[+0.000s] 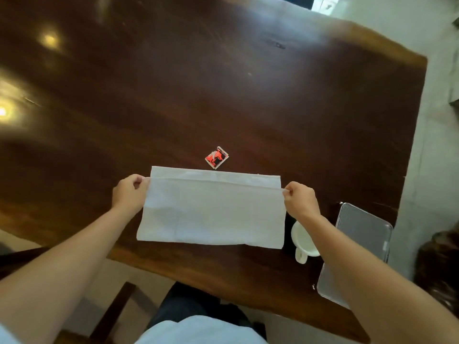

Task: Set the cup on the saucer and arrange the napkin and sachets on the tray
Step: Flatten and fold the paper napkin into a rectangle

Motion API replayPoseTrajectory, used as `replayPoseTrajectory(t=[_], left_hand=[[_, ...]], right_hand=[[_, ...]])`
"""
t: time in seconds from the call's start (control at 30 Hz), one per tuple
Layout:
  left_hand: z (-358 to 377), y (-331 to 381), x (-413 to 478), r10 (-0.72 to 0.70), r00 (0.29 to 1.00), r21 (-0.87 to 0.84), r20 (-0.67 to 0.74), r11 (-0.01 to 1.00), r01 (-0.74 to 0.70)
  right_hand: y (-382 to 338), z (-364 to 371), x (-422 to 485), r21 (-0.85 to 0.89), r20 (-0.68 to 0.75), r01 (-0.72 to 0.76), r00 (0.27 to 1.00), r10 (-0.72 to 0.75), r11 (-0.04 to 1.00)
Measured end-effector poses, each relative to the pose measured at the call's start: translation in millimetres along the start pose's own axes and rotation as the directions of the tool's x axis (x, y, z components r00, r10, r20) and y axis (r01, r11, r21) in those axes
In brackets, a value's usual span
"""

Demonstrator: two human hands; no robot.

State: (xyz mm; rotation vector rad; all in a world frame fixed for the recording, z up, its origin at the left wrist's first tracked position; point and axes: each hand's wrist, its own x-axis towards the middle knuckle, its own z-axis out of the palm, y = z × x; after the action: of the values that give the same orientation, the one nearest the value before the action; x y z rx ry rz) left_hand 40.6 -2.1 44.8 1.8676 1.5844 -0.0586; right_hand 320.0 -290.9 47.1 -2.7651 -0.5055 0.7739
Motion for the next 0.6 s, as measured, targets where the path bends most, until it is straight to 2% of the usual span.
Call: replayPoseTrajectory(t=[0.3, 0.6], left_hand=[[23.5, 15.0, 54.1, -0.062, 0.998, 0.046, 0.026, 0.997, 0.061], [41.9, 20.6, 68.7, -0.068, 0.996, 0.102, 0.051, 0.993, 0.062]], right_hand=[[-11.4, 25.5, 49.2, 0.122, 0.089, -0.126, 0.989, 0.116, 0.984], [-13.0, 33.2, 74.2, 0.119, 0.107, -0.275, 0.959, 0.263, 0.954]])
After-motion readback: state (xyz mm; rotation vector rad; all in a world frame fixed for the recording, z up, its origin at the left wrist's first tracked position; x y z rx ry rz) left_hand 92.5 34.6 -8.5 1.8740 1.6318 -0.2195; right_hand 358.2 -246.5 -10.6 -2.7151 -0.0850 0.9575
